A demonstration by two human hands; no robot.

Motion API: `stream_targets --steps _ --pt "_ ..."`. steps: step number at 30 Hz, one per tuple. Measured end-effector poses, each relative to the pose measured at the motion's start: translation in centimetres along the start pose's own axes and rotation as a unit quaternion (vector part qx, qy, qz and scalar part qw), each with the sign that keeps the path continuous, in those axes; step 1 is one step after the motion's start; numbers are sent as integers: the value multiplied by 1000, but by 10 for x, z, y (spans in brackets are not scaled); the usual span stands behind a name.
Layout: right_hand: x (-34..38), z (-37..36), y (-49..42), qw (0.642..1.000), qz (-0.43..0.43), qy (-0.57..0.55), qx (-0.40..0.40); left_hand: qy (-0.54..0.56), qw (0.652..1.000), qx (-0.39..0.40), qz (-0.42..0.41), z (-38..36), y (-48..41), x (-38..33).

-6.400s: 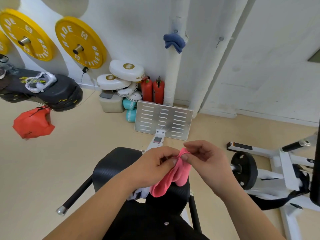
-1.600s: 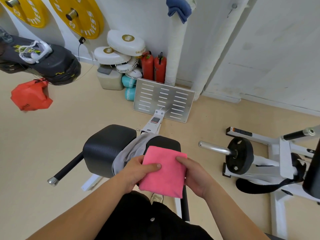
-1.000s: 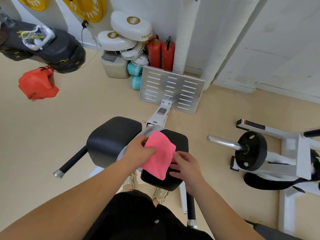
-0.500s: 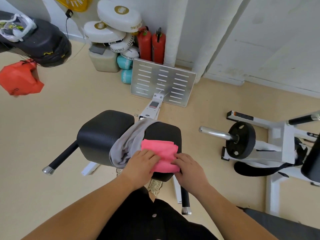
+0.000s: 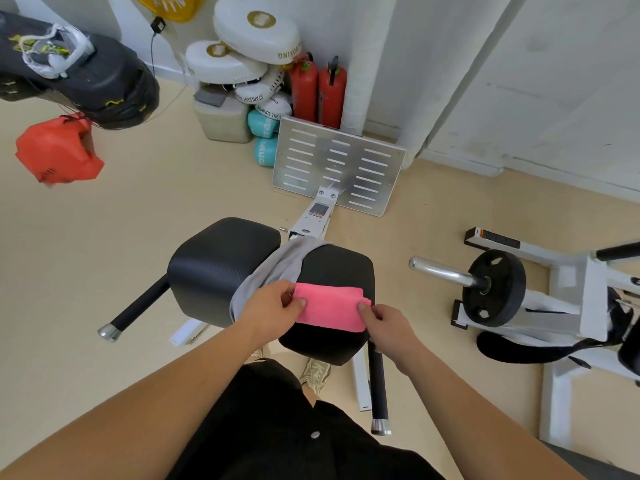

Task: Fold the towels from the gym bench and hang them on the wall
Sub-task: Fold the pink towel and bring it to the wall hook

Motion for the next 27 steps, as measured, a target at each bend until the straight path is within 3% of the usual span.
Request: stream_targets --steps 6,10,14,16,21,24,27 --pt "24 6 -30 996 -6 67 -54 59 992 -46 103 3 -14 9" --pt "33 9 -44 987 44 145 -59 46 991 28 125 -8 -24 11" --pt "54 -14 -50 930 206 305 16 27 991 20 126 -13 -23 4" --pt "55 -31 -46 900 230 367 54 30 992 -1 120 -12 -16 -3" --pt "53 -29 -27 922 198 329 51 166 980 -7 108 0 3 -14" --pt "60 -28 -5 948 165 253 101 195 977 5 81 23 18 -20" --pt "73 -37 21 945 166 232 158 233 971 31 46 49 37 -28"
Point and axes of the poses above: each hand's wrist, its own y-axis away from the middle knuckle, its own z-axis out of the back of the hand, x = y × z, the point moved 8 cm from there along -y, towards the middle knuckle, and after that the axes turned 10 degrees about -y, right-handed, at the moved point
